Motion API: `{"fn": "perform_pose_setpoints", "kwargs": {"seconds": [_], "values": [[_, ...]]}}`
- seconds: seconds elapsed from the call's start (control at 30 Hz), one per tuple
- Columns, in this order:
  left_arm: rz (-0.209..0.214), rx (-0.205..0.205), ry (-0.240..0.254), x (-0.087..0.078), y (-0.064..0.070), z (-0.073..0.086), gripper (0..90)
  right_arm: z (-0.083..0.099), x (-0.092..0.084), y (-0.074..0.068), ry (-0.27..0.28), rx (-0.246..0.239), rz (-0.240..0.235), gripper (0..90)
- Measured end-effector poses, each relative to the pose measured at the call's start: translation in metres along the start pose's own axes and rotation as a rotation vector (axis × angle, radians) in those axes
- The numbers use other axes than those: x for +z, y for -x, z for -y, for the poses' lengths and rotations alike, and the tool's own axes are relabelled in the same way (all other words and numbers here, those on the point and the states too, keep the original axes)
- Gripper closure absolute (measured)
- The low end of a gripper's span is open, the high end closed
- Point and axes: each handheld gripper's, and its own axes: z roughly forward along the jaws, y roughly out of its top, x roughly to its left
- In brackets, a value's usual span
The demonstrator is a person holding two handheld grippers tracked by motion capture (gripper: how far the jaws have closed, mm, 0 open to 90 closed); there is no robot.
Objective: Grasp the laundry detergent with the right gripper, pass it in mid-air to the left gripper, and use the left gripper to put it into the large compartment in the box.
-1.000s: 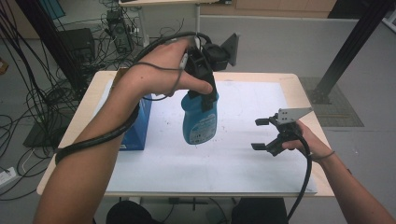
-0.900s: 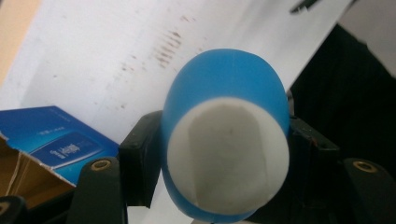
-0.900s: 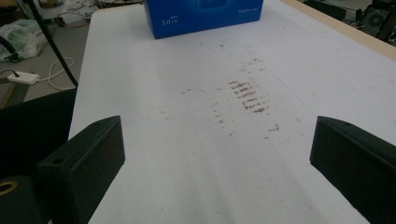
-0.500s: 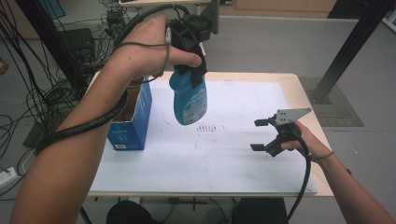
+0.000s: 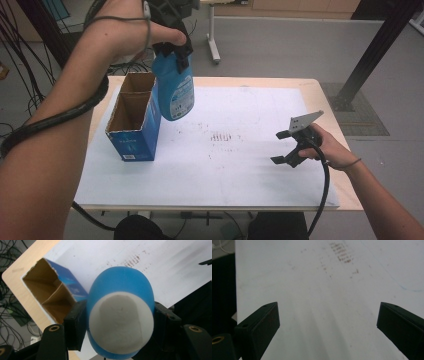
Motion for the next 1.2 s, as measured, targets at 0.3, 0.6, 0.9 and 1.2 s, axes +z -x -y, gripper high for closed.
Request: {"fn": "perform_pose_setpoints", "kwargs": {"seconds": [0.3, 0.6, 0.9, 1.2], "values": [[-0.009, -0.123, 0.001, -0.002, -0.039, 0.008, 37.5, -0.010, -0.001, 0.000, -0.232, 0.024, 0.009, 4.8], [-0.047, -0.223, -0.008, -0.011, -0.066, 0.014, 37.5, -0.012, -0.002, 0.001, -0.329, 0.056, 0.029, 4.8], [-0.069, -0.296, -0.043, -0.012, -0.086, 0.016, 37.5, -0.013, 0.000, 0.000, -0.388, 0.061, 0.032, 4.4], [-0.062, -0.359, -0.058, -0.006, -0.105, 0.021, 37.5, -0.013, -0.002, 0.000, -0.382, 0.060, 0.050, 4.2]]}}
